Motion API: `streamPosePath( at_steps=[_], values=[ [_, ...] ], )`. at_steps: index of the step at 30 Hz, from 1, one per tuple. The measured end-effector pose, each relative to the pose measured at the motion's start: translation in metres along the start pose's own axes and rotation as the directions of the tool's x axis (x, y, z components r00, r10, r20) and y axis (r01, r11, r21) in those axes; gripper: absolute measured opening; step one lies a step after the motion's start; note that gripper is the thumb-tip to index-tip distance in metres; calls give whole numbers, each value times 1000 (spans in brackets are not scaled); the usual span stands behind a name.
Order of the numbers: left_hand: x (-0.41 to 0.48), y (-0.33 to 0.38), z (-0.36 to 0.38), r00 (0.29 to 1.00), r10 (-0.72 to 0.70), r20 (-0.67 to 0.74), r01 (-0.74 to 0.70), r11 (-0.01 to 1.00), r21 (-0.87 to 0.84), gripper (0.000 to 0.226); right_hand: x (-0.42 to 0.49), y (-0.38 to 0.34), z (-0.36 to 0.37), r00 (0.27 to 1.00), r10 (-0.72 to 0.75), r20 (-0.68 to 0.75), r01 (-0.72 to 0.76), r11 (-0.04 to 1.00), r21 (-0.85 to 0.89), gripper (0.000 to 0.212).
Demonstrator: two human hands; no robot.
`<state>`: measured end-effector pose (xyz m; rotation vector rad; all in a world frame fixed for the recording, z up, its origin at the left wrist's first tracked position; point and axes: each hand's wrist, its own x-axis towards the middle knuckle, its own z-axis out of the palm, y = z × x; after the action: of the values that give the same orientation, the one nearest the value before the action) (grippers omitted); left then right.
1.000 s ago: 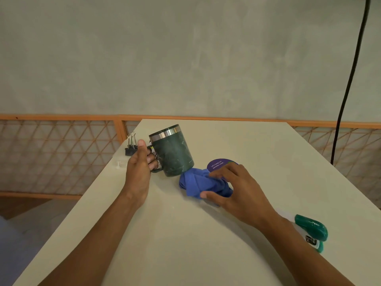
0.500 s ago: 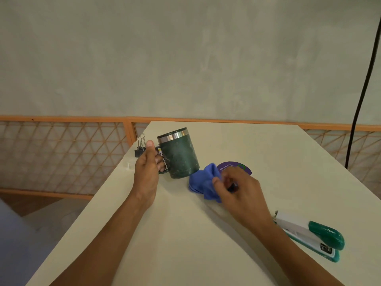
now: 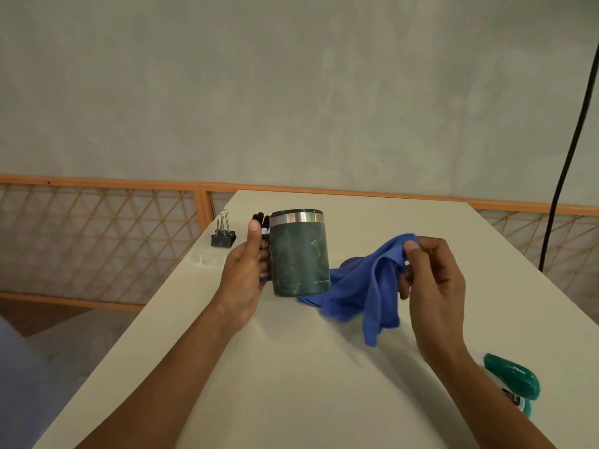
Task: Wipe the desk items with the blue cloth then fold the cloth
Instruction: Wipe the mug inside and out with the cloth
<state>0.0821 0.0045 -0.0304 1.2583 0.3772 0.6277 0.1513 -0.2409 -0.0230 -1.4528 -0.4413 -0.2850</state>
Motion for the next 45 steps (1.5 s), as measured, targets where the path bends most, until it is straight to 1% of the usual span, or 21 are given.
streamPosePath(
  at_steps=[2, 3, 4, 5, 6, 7, 8, 9, 11, 14, 15, 18, 20, 23, 28, 31, 34, 37, 40, 44, 45],
  values=[
    [2, -3, -2, 1000, 5, 18, -6, 1000, 20, 55, 1, -4, -2, 987, -158, -23, 156, 985, -72, 14],
    [3, -3, -2, 1000, 11, 29, -12, 1000, 27, 55, 3, -5, -4, 983, -172, -57, 170, 985, -43, 14],
    [4, -4, -3, 999, 14, 37, -15, 999, 34, 57, 9, -5, -5, 988, -104, -110, 109, 993, 41, 14],
    [5, -4, -4, 999, 9, 37, -10, 999, 35, 59, 15, -6, -6, 990, 48, -136, -26, 988, 154, 17],
    [6, -5, -5, 1000, 3, 26, -4, 1000, 28, 59, 20, -5, -6, 963, 255, -92, -224, 940, 258, 26],
    [5, -5, -5, 1000, -4, 11, 4, 1000, 13, 57, 24, -2, -6, 894, 449, 7, -429, 850, 306, 37],
    [5, -4, -5, 1000, -10, -3, 10, 1000, 5, 54, 25, 3, -6, 815, 569, 111, -574, 767, 287, 48],
    [5, -4, -5, 1000, -13, -16, 13, 1000, 1, 51, 23, 9, -5, 774, 605, 185, -633, 739, 233, 57],
    [3, -1, -4, 999, -13, -35, 13, 1000, -4, 50, 18, 23, -4, 810, 542, 223, -570, 818, 82, 70],
    [2, 2, -3, 998, -16, -58, 14, 1000, -19, 49, 13, 35, -4, 883, 441, 162, -409, 891, -196, 75],
    [2, 2, -4, 998, -17, -59, 16, 1000, -19, 49, 12, 39, -4, 895, 423, 142, -378, 888, -264, 69],
    [2, 2, -4, 998, -18, -52, 17, 1000, -12, 50, 16, 47, -8, 925, 368, 94, -296, 855, -426, 33],
    [1, 1, -4, 999, -18, -46, 17, 1000, -7, 51, 17, 50, -12, 947, 302, 110, -217, 854, -473, 16],
    [-2, 1, 0, 999, -13, -32, 13, 1000, -1, 56, 15, 42, -12, 970, 191, 150, -123, 918, -377, 9],
    [-4, 4, 0, 999, -12, -36, 12, 1000, -10, 52, 8, 24, -4, 982, 92, 163, -68, 987, -147, 23],
    [-2, 3, -2, 999, -17, -39, 17, 1000, -6, 52, 8, 23, -4, 987, 76, 140, -44, 974, -224, 22],
    [-1, 2, -2, 999, -22, -45, 22, 1000, -11, 51, 9, 22, -3, 980, 175, 90, -136, 933, -333, 34],
    [0, 0, -3, 999, -20, -43, 20, 1000, -9, 51, 9, 23, -5, 971, 190, 147, -111, 899, -424, 36],
    [1, 0, -3, 999, -24, -39, 24, 1000, -1, 51, 6, 19, -3, 972, 163, 172, -107, 950, -292, 33],
    [-2, -1, 1, 999, -19, -28, 20, 1000, 13, 51, 2, 13, 5, 982, 125, 143, -115, 991, -73, 18],
    [-3, -2, 3, 1000, -20, -20, 21, 1000, 19, 51, 0, 13, 7, 985, 106, 137, -99, 993, -59, 17]
  ],
)
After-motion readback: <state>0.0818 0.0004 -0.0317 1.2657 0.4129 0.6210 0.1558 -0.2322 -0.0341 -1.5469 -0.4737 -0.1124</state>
